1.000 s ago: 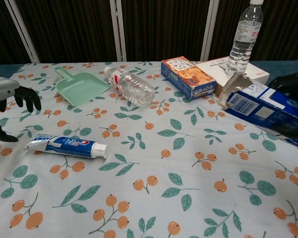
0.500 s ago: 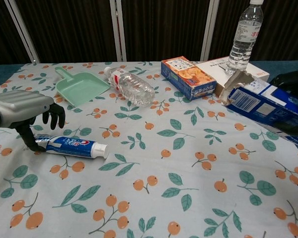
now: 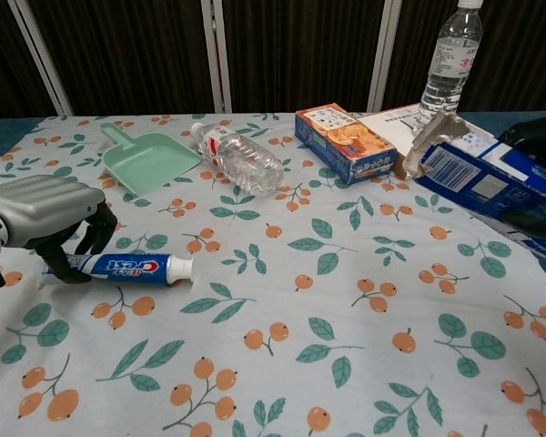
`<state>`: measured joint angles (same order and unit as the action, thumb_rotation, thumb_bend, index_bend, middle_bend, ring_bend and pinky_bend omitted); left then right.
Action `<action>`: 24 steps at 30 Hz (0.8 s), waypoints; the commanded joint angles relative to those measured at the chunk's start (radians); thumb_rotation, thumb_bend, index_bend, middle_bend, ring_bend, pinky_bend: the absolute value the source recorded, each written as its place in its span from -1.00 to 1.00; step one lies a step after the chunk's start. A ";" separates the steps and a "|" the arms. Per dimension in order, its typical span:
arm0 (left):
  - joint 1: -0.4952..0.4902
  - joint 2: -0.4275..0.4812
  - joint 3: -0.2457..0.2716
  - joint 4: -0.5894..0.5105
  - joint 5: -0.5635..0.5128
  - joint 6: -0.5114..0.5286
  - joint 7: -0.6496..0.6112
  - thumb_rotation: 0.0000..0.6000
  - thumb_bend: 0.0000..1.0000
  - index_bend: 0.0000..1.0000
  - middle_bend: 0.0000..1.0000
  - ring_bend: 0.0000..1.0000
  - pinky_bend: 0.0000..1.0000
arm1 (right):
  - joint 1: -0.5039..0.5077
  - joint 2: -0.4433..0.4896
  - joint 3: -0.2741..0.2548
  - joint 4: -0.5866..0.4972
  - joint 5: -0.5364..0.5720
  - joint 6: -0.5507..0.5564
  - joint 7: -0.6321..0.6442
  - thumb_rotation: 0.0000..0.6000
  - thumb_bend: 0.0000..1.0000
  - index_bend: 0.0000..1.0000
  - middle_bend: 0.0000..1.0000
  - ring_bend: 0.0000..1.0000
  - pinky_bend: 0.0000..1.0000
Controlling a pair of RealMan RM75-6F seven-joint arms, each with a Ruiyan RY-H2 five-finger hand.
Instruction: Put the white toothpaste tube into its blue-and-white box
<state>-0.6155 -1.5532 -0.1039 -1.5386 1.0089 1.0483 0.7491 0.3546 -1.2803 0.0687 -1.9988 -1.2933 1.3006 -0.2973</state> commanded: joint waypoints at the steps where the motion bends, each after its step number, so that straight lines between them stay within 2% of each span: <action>1: 0.002 0.025 0.005 -0.009 0.046 0.022 -0.024 1.00 -0.03 0.48 0.56 0.41 0.48 | -0.001 0.001 0.002 -0.003 0.001 -0.001 0.004 1.00 -0.29 -0.19 -0.01 -0.07 -0.32; 6: -0.012 0.089 -0.007 -0.036 0.142 0.040 -0.079 1.00 -0.03 0.48 0.56 0.41 0.48 | -0.002 -0.001 0.002 -0.007 -0.005 -0.005 0.002 1.00 -0.29 -0.19 -0.01 -0.07 -0.32; 12: -0.060 0.212 -0.067 -0.097 0.288 0.045 -0.200 1.00 -0.03 0.48 0.56 0.41 0.48 | -0.003 -0.009 -0.001 -0.017 -0.014 -0.004 -0.018 1.00 -0.29 -0.19 -0.01 -0.07 -0.32; 18: -0.139 0.379 -0.133 -0.171 0.417 -0.021 -0.355 1.00 -0.03 0.48 0.56 0.41 0.48 | -0.002 -0.016 -0.001 -0.027 -0.009 -0.012 -0.029 1.00 -0.29 -0.19 -0.01 -0.07 -0.32; 24: -0.208 0.474 -0.182 -0.226 0.454 -0.078 -0.366 1.00 -0.03 0.48 0.56 0.41 0.48 | 0.032 -0.045 0.025 -0.052 0.001 -0.038 -0.076 1.00 -0.29 -0.19 -0.01 -0.07 -0.32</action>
<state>-0.8028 -1.1000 -0.2677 -1.7455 1.4518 0.9893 0.3864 0.3730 -1.3146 0.0836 -2.0433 -1.2958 1.2726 -0.3535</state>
